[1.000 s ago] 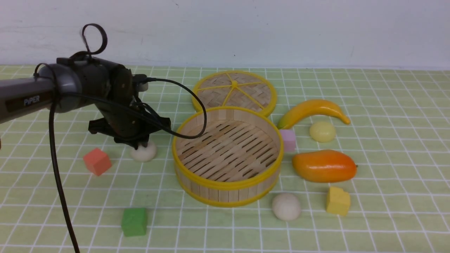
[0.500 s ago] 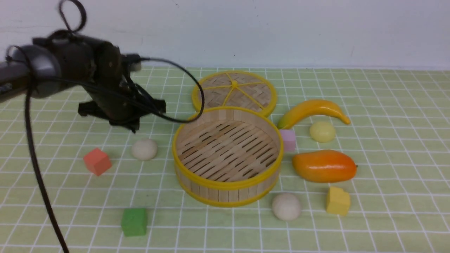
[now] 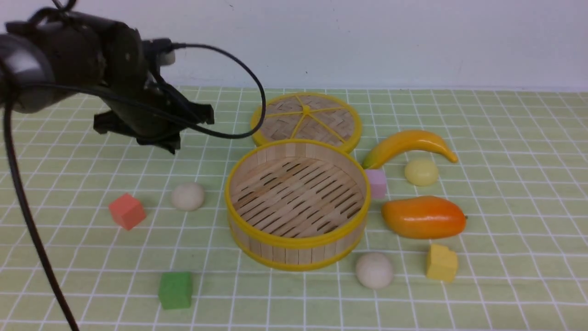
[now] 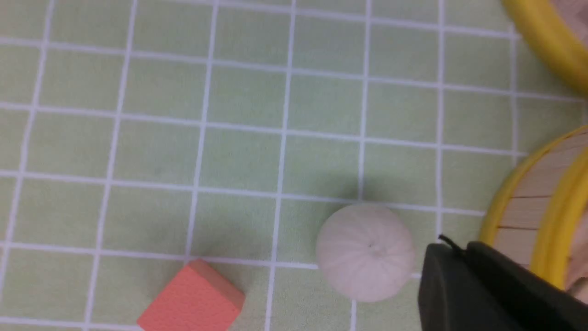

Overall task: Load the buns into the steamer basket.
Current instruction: Use the left arm to grab a steamed stuffed bun, then use the left arm to put the steamed stuffed bun into the steamer

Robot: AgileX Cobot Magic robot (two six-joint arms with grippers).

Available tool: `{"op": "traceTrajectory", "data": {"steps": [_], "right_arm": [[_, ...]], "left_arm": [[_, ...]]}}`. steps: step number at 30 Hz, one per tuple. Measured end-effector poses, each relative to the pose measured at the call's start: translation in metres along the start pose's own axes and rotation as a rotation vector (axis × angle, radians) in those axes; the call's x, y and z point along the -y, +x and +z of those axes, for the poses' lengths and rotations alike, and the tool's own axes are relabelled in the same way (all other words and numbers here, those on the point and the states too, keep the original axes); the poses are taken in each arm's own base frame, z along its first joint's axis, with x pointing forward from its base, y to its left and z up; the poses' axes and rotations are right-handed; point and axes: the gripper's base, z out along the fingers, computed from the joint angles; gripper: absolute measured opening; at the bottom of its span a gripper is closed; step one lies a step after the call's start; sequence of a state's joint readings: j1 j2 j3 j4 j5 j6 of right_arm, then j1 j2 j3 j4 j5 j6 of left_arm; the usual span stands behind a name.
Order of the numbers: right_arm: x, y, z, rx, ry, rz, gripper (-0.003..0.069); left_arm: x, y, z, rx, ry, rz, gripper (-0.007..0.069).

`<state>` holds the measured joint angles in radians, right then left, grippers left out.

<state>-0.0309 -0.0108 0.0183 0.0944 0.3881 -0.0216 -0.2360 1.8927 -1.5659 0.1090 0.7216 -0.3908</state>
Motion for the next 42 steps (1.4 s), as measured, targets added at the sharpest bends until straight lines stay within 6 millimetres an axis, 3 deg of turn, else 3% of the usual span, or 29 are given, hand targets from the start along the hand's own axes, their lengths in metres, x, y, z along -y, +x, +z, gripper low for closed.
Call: {"op": "traceTrajectory", "data": {"steps": [2, 7, 11, 19, 22, 29, 34, 38, 42], "right_arm": [[0.000, 0.000, 0.000, 0.000, 0.000, 0.000, 0.0241], [0.000, 0.000, 0.000, 0.000, 0.000, 0.000, 0.0241], [0.000, 0.000, 0.000, 0.000, 0.000, -0.001, 0.0241], [0.000, 0.000, 0.000, 0.000, 0.000, 0.000, 0.0241], [0.000, 0.000, 0.000, 0.000, 0.000, 0.000, 0.0241], [0.000, 0.000, 0.000, 0.000, 0.000, 0.000, 0.0241], [0.000, 0.000, 0.000, 0.000, 0.000, 0.000, 0.0241], [0.000, 0.000, 0.000, 0.000, 0.000, 0.000, 0.0241], [0.000, 0.000, 0.000, 0.000, 0.000, 0.000, 0.0241]], "left_arm": [[0.000, 0.006, 0.018, -0.038, -0.012, -0.009, 0.0134], [-0.001, 0.012, 0.038, -0.071, -0.020, -0.011, 0.0258], [-0.001, 0.016, 0.049, -0.089, -0.025, -0.010, 0.0278], [-0.002, 0.028, 0.077, -0.138, -0.039, -0.005, 0.0203], [-0.002, 0.028, 0.078, -0.137, -0.039, -0.004, 0.0173], [-0.003, 0.029, 0.078, -0.154, -0.045, 0.031, -0.0003], [-0.003, 0.024, 0.063, -0.149, -0.044, 0.033, -0.0013], [0.007, 0.001, 0.013, -0.089, 0.038, 0.030, -0.0013], [0.030, 0.000, -0.024, -0.076, 0.177, 0.080, -0.0013]]}}
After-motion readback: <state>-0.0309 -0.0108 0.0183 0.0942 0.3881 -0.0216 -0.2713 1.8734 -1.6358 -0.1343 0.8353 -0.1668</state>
